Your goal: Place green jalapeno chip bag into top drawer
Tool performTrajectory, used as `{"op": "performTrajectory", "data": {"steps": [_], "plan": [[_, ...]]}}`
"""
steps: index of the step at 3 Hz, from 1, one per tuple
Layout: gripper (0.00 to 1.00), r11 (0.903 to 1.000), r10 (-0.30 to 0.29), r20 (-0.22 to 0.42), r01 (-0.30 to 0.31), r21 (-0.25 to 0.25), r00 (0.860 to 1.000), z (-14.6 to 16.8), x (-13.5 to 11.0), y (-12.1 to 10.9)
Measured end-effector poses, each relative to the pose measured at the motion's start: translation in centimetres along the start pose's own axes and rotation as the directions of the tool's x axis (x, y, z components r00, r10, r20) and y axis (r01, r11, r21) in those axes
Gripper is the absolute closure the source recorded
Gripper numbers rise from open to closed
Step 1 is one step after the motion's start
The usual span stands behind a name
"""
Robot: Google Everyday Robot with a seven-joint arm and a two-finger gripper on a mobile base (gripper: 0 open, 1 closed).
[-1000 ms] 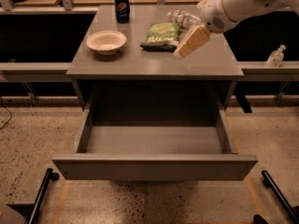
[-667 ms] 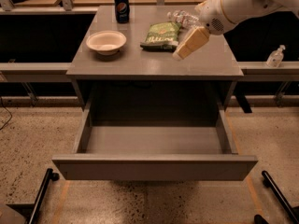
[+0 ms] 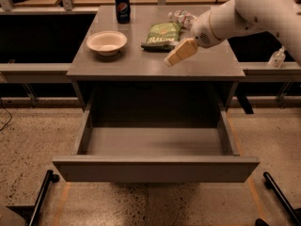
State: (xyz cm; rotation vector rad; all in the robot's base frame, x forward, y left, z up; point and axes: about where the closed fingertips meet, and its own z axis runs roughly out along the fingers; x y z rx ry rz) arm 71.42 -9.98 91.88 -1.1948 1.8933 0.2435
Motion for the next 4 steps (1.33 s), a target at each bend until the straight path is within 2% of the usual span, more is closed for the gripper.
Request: {"op": "performTrajectory", "data": {"steps": [1,3,4], "plan": [[0.00,0.9979,0.064,0.025,-0.064,0.008,0.998,4.0,1.2,-1.5],[0.00,0.9878,0.155,0.074,-0.155,-0.007,0.985,11.2,1.7,-4.6],[0.18,0.9836,0.179,0.096,-0.180,0.001,0.979,13.4,1.5,-6.6]]}}
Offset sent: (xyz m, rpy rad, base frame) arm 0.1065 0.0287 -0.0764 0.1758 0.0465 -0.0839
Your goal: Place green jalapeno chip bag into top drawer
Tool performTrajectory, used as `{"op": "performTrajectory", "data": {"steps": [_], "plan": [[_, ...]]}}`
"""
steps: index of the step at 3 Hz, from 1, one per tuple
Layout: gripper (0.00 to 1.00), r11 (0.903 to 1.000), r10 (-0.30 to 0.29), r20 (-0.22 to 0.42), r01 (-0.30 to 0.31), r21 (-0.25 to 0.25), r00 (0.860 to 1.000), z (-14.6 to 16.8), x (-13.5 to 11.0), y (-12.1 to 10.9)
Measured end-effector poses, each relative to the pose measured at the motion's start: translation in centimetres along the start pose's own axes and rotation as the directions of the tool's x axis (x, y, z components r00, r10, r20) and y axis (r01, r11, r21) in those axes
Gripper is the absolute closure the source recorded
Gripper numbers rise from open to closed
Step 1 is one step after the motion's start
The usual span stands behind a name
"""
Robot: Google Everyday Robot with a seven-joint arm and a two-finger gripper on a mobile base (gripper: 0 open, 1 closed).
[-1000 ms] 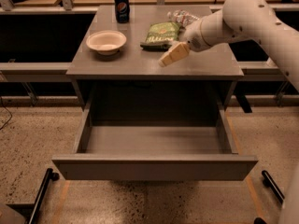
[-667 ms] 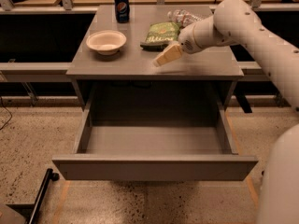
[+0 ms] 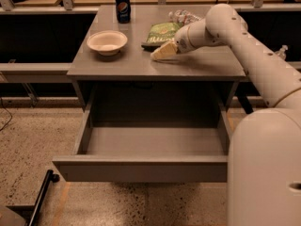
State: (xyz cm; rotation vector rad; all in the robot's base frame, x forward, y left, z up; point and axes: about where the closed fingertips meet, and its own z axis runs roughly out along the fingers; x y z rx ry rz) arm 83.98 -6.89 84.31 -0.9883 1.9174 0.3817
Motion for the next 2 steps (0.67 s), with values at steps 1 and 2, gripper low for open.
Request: {"op": "performTrajectory", "data": {"steps": [1,2], "plan": [[0.41,0.9997,0.003,0.006,-0.003,0.022,1.000,0.50,-0.13,-1.26],[0.64,0.9988,-0.021,0.008,0.021,0.043,1.000,-0.32,-0.68,-1.68]]}}
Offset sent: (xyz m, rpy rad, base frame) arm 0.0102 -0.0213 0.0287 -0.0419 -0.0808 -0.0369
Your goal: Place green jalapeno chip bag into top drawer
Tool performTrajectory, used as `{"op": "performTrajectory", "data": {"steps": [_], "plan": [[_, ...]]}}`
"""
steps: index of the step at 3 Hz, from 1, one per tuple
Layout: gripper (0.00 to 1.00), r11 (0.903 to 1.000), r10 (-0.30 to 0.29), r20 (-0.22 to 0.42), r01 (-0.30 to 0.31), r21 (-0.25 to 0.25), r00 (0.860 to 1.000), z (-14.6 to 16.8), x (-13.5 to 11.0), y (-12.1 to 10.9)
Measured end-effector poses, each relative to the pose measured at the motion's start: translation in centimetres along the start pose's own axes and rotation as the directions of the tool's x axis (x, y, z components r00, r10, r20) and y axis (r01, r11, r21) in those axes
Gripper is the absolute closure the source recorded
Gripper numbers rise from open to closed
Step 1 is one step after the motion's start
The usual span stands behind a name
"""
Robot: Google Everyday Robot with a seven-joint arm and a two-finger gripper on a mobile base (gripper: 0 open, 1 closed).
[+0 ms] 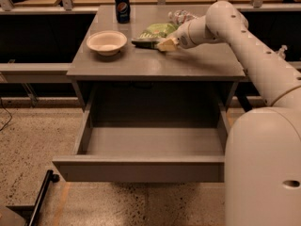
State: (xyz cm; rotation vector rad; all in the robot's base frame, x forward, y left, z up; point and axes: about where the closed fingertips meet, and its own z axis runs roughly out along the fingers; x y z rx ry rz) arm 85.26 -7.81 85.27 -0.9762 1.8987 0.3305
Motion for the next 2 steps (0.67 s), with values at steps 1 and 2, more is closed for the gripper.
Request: {"op": "performTrajectory", "data": {"steps": [1,2], "plan": [[0.86,0.9983,-0.059,0.005,0.059,0.006,0.998,-1.7,-1.4,0.6],[1.00,0.9927,-0.120,0.012,0.120,-0.010,0.993,-4.2,-2.7,2.2]]}}
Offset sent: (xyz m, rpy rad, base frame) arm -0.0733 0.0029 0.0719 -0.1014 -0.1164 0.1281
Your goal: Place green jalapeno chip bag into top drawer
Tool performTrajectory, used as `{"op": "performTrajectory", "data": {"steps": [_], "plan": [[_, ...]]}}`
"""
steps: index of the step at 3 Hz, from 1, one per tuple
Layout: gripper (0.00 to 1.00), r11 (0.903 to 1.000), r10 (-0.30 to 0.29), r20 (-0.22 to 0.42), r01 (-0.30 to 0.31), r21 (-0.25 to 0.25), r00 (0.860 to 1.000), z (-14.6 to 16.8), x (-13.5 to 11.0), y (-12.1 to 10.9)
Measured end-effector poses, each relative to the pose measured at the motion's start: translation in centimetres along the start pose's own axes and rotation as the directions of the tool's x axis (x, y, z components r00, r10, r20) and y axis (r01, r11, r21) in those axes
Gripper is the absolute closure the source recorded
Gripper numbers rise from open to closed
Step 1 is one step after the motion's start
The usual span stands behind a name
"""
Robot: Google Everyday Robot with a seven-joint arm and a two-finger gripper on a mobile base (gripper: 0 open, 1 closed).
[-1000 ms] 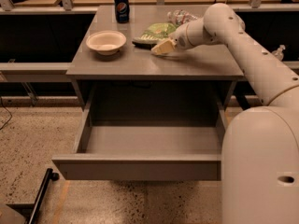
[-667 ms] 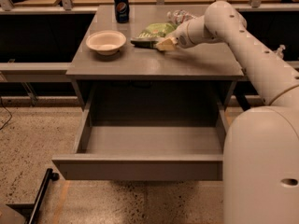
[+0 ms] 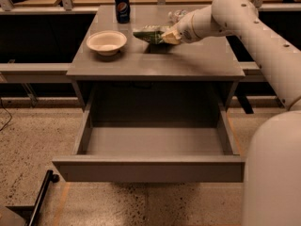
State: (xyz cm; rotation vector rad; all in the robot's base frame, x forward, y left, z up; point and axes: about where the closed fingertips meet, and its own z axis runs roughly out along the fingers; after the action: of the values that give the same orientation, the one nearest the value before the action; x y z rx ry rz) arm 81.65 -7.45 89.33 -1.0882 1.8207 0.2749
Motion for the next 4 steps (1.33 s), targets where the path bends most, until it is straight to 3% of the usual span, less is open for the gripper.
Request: {"op": "performTrajectory", "data": {"steps": [1,2,3,4], "plan": [[1.00,0.9966,-0.058,0.010,0.059,-0.058,0.998,-3.8,-1.3,3.1],[1.00,0.9826,-0.101,0.013,0.102,-0.155,0.995,-8.6,-2.1,8.0],[1.00,0.9582,-0.122,0.022,0.123,-0.258,0.992,-13.1,-2.3,13.2],[1.00,0.9117,-0.110,-0.006,0.099,-0.399,0.994,-16.4,-0.6,17.9]]}}
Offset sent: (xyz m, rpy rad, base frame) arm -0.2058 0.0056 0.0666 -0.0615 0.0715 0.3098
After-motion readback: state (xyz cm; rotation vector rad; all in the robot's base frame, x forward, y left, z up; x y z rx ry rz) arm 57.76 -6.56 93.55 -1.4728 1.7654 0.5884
